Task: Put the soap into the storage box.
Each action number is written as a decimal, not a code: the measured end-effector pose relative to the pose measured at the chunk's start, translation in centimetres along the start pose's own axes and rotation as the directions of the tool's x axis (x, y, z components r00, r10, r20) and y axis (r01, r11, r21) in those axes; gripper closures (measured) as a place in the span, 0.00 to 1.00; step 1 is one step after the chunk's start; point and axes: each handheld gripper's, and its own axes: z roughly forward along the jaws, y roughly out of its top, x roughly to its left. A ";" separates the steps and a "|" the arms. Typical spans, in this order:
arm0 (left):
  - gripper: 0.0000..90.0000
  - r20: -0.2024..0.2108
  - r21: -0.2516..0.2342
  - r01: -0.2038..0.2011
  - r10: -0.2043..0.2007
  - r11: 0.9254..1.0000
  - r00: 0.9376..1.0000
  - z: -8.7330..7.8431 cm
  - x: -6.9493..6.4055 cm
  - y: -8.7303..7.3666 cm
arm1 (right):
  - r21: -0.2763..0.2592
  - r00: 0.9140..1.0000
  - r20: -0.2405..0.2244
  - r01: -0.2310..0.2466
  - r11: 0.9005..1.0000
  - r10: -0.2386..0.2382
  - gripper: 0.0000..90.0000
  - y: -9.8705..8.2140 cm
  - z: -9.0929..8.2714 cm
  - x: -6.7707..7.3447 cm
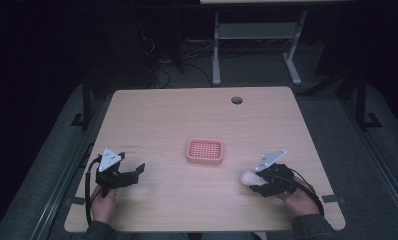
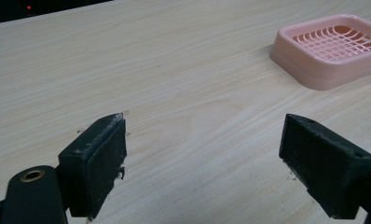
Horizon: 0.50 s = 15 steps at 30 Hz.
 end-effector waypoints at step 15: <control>0.16 0.000 -0.005 -0.002 0.002 1.000 1.000 0.0 0.1 0.0 | 0.052 0.999 0.020 0.031 0.998 -0.032 0.54 -0.3 1.6 0.6</control>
